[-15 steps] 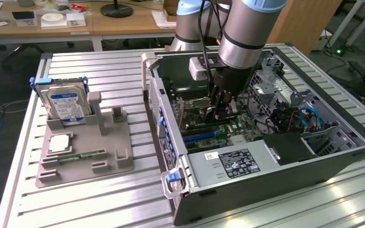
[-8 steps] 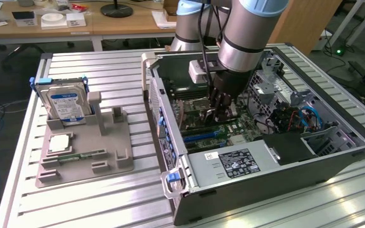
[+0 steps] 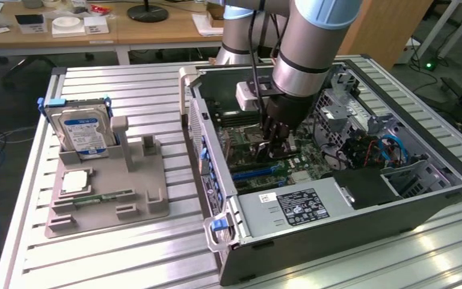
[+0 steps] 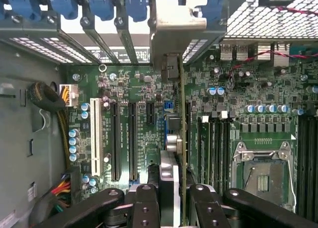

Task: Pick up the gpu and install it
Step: 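Insert the gpu into the slot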

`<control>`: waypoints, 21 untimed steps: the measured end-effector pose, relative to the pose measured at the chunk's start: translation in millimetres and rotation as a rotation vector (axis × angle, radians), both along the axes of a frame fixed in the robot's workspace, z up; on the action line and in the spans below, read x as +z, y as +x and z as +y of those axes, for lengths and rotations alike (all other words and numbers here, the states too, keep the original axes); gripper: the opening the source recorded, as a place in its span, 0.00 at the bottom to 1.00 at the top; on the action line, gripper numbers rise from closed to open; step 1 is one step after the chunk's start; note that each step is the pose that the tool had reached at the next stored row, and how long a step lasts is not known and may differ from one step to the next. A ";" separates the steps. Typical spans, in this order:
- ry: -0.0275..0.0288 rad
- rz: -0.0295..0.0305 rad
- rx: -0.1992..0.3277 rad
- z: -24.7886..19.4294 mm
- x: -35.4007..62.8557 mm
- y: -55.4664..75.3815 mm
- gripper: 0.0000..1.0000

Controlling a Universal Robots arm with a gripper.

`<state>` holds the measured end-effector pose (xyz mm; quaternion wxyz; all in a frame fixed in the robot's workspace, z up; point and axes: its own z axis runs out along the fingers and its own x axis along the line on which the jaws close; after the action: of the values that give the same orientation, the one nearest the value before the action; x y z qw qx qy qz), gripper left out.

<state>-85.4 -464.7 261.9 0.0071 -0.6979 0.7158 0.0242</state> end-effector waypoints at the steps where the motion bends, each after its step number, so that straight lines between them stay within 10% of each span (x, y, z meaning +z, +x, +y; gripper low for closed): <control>1: -0.0001 0.0002 0.000 0.0 -1.2 0.0 0.28; 21: -0.0002 0.0036 0.000 -0.7 -16.4 -3.7 0.28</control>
<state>-89.1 -465.4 245.5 0.0057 -0.6978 0.7158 0.0254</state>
